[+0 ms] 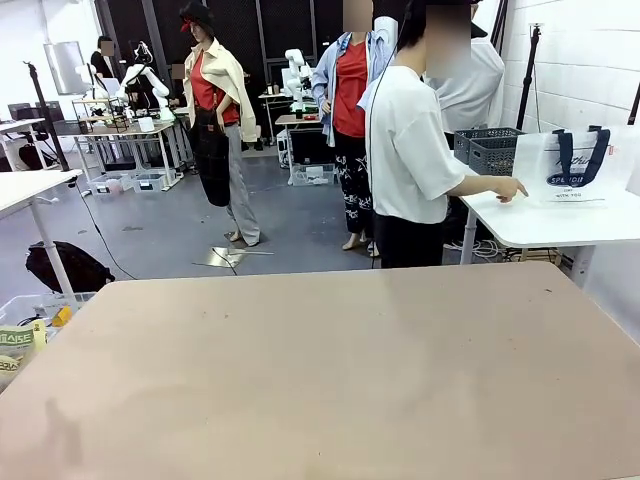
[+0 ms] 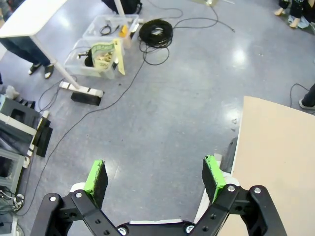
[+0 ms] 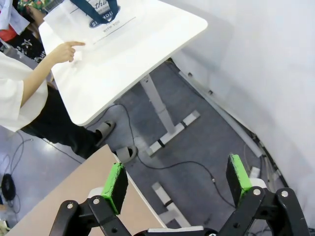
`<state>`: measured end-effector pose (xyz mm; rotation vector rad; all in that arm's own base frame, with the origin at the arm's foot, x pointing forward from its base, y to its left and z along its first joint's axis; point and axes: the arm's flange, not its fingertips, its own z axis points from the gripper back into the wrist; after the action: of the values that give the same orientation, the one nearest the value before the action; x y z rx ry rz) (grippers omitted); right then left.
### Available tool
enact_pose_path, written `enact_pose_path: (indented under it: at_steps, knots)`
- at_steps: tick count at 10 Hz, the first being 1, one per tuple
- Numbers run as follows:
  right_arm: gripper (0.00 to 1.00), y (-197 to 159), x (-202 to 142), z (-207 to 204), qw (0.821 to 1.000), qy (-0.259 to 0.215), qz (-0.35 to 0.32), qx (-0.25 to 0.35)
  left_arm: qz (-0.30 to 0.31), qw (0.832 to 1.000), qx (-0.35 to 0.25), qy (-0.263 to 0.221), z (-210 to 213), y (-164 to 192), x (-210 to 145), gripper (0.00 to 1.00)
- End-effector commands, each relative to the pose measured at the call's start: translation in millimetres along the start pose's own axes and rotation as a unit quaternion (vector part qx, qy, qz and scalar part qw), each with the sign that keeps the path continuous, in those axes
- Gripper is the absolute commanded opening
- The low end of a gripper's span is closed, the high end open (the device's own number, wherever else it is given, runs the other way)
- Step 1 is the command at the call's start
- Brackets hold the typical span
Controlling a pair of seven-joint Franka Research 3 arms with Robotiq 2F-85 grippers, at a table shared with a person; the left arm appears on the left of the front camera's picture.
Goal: Transfer purchased items from the store into the shopping bag.
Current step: Open the Reusable shopping bag in the center of the table.
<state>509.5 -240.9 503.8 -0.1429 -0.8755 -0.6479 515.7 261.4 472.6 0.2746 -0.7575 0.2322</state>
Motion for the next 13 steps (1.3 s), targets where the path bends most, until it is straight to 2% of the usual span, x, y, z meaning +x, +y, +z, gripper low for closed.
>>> enact_pose_path:
  at_steps: [1,13]
  knots:
    - [1.00,-3.8,2.4,0.3,1.000,-0.004,0.007,0.003,-0.005,1.000,0.001,-0.002,0.6,0.9,1.0,1.00]
    - [1.00,-3.8,2.4,0.3,1.000,-0.004,0.007,0.003,-0.005,1.000,0.001,-0.002,0.6,0.9,1.0,1.00]
